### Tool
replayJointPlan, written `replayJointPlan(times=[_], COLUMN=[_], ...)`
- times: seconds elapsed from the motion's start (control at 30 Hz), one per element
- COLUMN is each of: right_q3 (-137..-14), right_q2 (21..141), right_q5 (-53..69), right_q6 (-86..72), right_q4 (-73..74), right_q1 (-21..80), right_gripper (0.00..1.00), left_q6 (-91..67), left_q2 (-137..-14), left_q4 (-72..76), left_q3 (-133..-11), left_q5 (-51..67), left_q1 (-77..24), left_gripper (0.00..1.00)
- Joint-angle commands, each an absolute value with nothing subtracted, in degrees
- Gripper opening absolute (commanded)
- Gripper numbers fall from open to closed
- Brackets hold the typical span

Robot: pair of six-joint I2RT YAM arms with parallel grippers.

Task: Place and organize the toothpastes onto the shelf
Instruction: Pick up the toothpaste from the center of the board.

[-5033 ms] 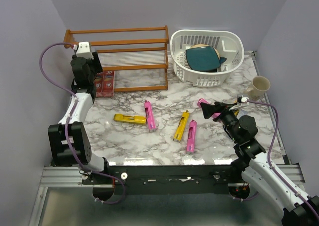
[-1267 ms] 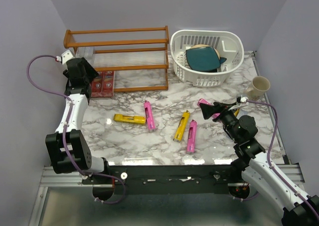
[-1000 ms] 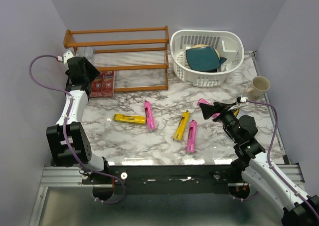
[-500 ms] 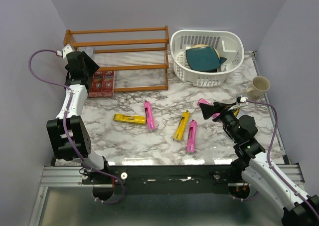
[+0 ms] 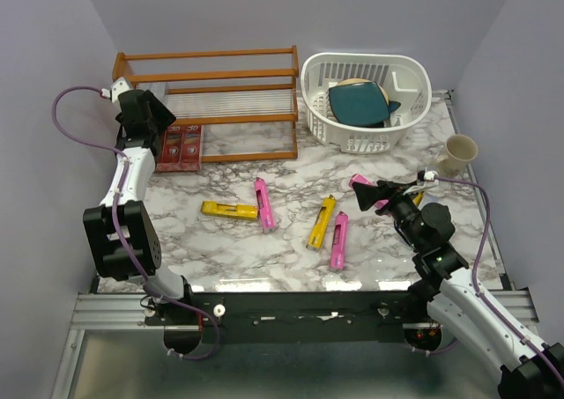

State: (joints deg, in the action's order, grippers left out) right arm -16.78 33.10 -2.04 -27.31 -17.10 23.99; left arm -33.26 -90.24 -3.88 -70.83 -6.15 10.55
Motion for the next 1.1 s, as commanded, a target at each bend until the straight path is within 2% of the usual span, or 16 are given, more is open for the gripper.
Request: replayJointPlan(times=[0.0,0.2,0.33,0.47,0.53,0.67,0.87,1.07], right_q3=[-16.4,-16.6,-16.7,-18.4,-22.1,-29.9,-37.2,-44.4], right_q2=[33.1,33.1,33.3,35.9,37.8,41.2,46.0,53.3], right_q5=[-1.2,-0.9,-0.6,-2.1,-3.2,-10.8,-27.7,-39.5], right_q6=[-26.5,-26.4,-26.2,-25.8,-25.7,-25.8,-28.4,-34.4], right_q4=[-18.4,-18.3,-18.4,-16.3,-10.8,1.8,17.3,32.3], right_q1=[23.8,23.8,23.8,23.8,23.8,23.8,23.7,20.9], right_gripper=[1.00,1.00,1.00,1.00,1.00,1.00,1.00,1.00], left_q6=[-31.6,-32.4,-32.4,-29.3,-28.2,-27.6,-25.8,-17.8], left_q2=[-89.1,-88.1,-82.5,-73.2,-69.6,-57.3,-39.9,-29.5], left_q4=[-2.2,-2.9,-3.2,-4.2,-4.6,-6.1,-9.2,-17.9], left_q3=[-71.9,-71.4,-67.8,-62.2,-59.7,-51.8,-42.6,-38.2], left_q5=[-6.6,-5.5,-5.9,-4.9,-3.5,-0.1,2.8,-7.5], left_q1=[10.9,11.0,10.9,10.6,10.5,9.1,6.2,-8.0], left_gripper=[0.72,0.73,0.75,0.85,0.89,0.98,0.99,0.99])
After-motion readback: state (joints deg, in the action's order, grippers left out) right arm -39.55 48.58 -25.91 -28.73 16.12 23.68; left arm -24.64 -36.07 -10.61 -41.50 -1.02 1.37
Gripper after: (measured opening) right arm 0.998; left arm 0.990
